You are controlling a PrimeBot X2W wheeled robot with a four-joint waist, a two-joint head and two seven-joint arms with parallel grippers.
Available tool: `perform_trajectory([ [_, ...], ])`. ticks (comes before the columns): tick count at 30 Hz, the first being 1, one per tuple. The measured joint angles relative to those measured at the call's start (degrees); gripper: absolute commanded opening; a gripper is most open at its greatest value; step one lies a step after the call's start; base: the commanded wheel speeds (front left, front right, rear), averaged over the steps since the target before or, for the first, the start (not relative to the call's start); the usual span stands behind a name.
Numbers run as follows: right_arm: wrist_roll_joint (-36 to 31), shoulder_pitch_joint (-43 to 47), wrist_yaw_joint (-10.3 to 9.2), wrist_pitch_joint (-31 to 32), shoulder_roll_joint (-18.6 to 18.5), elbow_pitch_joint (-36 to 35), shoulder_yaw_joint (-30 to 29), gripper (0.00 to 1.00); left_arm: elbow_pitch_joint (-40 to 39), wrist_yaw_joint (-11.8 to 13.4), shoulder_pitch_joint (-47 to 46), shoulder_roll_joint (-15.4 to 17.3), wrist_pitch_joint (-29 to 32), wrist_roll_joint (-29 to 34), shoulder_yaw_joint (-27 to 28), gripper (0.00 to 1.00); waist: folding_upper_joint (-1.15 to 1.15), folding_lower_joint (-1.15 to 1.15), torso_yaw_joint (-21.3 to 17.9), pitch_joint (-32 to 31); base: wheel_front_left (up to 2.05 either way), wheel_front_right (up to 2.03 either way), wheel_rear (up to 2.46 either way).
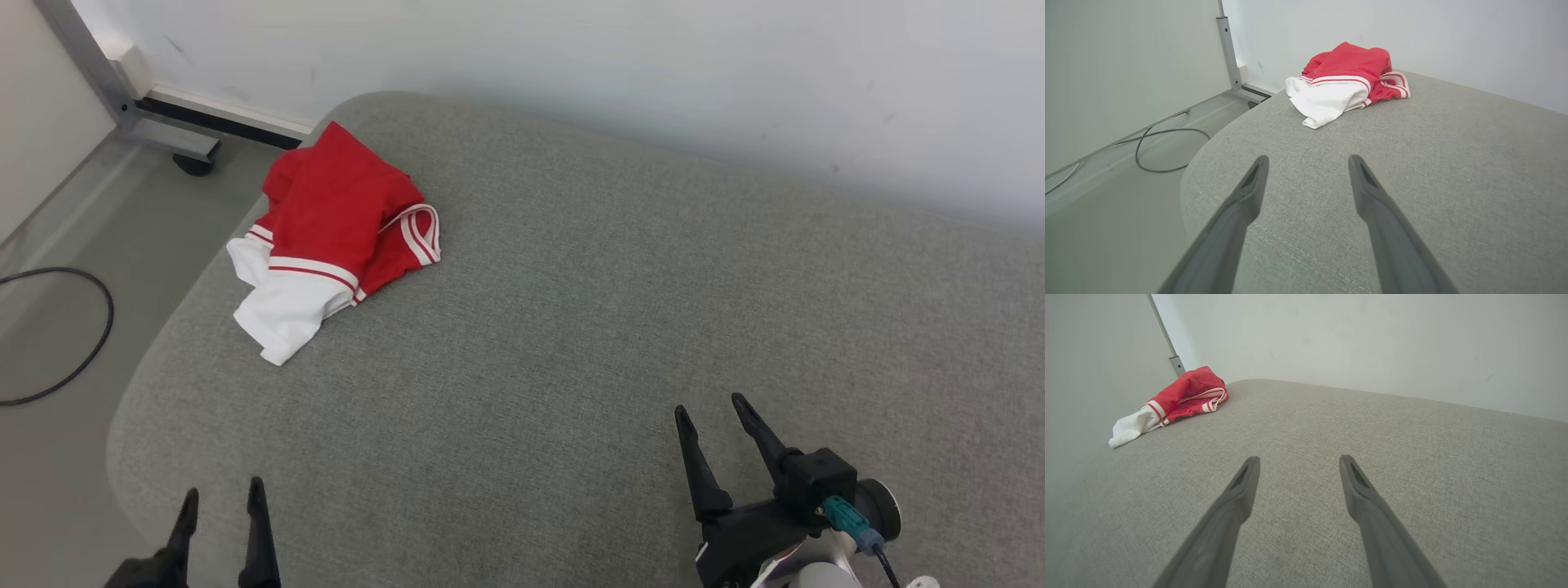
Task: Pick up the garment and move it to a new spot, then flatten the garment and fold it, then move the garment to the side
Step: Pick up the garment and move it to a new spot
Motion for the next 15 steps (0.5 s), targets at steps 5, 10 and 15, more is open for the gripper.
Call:
perform_trajectory([
  [5, -0.55, -1.33, 0.00, 0.01, -1.37, -1.80, 0.57, 1.00, 1.25, -0.81, -5.61, 0.05, 0.00, 0.59, 1.34, 1.00, 0.00, 0.00, -1.86, 2.78, 0.00, 0.00, 0.00],
  [10, -0.56, -1.88, 0.00, 0.00, -2.99, -3.15, 1.25, 1.00, 3.43, -1.34, -11.72, 2.16, 0.00, 1.52, 1.68, 1.00, 0.01, 0.01, -4.03, 5.51, 0.00, 0.00, 0.00],
  [15, -0.03, -2.77, 0.00, 0.01, -4.43, -4.66, 1.33, 1.00, 10.32, -1.64, -18.44, 5.71, 0.00, 1.41, 0.92, 1.00, 0.01, 0.01, -6.35, 8.17, 0.00, 0.00, 0.00],
])
